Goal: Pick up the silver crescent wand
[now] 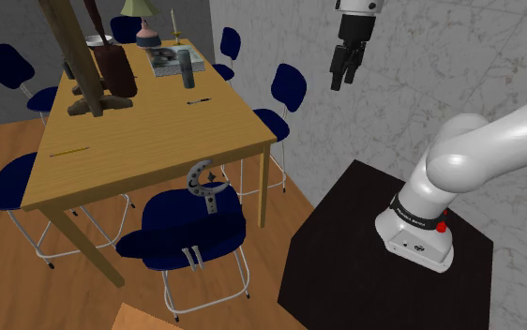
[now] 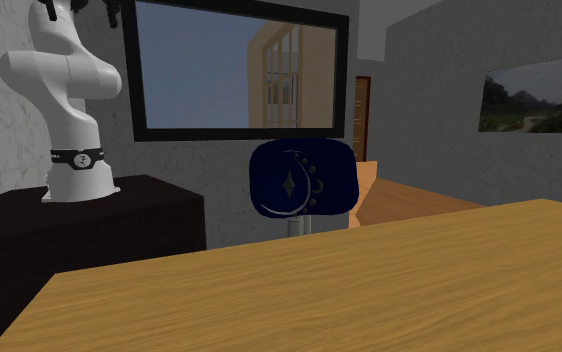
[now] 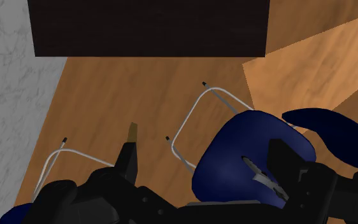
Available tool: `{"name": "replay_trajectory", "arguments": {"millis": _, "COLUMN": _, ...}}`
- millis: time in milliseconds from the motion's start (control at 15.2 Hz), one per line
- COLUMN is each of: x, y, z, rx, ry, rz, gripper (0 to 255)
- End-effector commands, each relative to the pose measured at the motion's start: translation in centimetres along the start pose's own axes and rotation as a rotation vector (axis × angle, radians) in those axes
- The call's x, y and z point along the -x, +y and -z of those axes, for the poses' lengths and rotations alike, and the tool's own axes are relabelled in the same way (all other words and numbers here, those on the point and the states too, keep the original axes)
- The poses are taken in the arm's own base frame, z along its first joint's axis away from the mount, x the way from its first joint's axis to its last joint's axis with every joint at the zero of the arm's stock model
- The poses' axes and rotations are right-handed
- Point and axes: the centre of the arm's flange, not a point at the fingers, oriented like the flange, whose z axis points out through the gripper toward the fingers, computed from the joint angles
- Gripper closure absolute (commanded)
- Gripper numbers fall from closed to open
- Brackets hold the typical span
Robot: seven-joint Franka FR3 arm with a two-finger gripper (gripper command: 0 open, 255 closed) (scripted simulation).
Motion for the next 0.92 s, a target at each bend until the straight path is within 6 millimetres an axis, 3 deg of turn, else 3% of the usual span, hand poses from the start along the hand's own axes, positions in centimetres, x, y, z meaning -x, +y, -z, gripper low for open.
{"name": "replay_trajectory", "arguments": {"millis": 0, "x": 0.0, "y": 0.0, "z": 0.0, "rx": 0.0, "ry": 0.0, "rz": 0.0, "gripper": 0}}
{"name": "replay_trajectory", "arguments": {"millis": 858, "x": -10.4, "y": -7.8, "z": -9.9, "rx": -0.065, "ry": 0.038, "rz": 0.065, "gripper": 0}}
